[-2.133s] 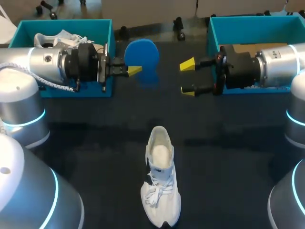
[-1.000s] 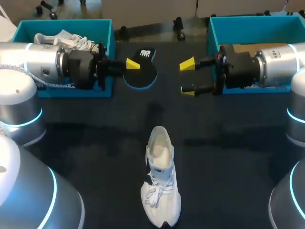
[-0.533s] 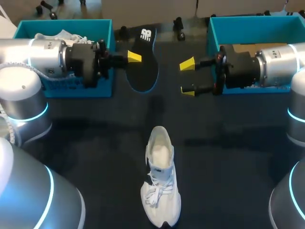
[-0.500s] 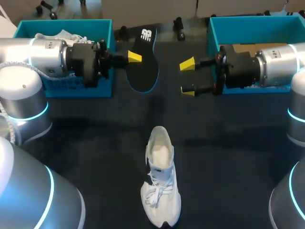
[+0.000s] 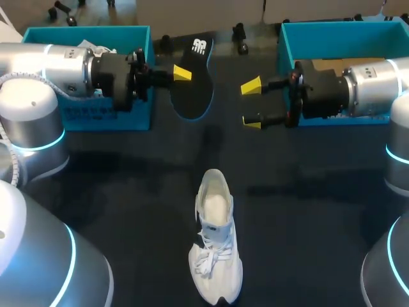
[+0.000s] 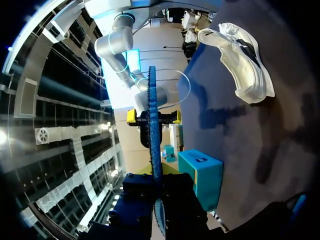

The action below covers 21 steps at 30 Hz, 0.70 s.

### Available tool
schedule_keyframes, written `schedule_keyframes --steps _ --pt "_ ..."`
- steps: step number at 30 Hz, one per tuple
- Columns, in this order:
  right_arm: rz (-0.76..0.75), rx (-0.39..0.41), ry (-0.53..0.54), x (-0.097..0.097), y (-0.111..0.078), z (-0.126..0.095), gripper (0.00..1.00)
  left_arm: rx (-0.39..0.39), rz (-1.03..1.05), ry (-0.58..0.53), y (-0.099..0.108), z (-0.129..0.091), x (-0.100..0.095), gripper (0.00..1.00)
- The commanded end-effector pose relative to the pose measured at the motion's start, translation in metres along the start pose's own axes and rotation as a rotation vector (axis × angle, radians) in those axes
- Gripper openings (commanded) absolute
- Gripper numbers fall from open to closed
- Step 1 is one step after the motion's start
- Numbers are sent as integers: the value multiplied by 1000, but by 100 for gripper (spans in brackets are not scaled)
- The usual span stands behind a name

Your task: Take the shoe out of the shoebox, open the shoe tongue, remove and reinsert the insole, then place the shoe into the shoebox

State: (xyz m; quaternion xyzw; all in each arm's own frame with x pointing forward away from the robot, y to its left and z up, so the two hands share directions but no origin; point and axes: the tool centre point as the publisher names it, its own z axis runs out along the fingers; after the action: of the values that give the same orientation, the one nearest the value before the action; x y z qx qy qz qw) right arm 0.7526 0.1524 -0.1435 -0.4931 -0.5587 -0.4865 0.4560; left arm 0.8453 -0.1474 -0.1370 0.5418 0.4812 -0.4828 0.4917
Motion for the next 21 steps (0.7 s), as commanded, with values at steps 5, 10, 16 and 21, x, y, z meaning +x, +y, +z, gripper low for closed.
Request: schedule_keyframes --steps 5,10,16,21 --pt "0 -1 0 -1 0 2 100 -73 25 19 -18 1 6 0" --pt "0 -1 0 -1 0 2 100 -97 29 15 -21 1 4 0" --pt "-22 7 0 -2 1 5 100 -109 43 3 -24 7 0 0" --pt "-53 1 -22 -4 -1 13 100 -118 52 -2 -25 15 -1 0"
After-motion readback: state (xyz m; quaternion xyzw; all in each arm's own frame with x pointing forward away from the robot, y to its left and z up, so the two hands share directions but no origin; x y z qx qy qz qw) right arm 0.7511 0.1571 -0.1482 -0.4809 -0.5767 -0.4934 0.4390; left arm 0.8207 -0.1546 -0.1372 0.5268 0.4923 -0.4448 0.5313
